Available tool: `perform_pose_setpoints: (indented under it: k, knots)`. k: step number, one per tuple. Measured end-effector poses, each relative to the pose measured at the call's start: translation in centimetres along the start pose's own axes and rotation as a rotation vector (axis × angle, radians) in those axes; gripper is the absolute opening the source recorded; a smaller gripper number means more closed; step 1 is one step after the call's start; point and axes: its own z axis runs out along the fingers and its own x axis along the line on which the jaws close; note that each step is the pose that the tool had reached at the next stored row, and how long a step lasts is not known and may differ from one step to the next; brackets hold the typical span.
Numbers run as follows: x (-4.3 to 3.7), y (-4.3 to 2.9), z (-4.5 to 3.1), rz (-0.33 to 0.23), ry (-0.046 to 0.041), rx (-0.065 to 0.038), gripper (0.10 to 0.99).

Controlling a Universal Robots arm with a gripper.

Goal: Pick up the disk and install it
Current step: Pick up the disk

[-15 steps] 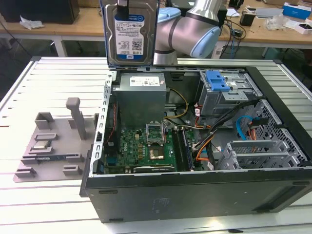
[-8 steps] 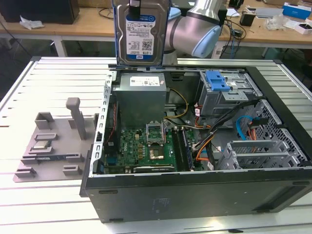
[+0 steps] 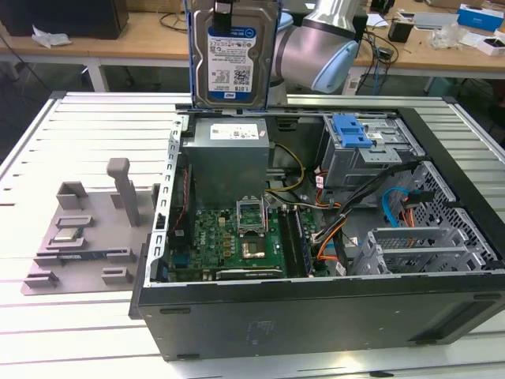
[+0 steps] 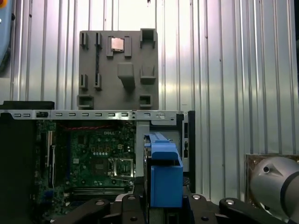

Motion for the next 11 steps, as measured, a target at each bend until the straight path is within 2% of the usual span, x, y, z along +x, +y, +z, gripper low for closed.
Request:
perform_pose_setpoints:
  k: [11]
  knots:
    - [2.56, 0.01, -0.07, 0.0, 0.0, 0.0, 0.365]
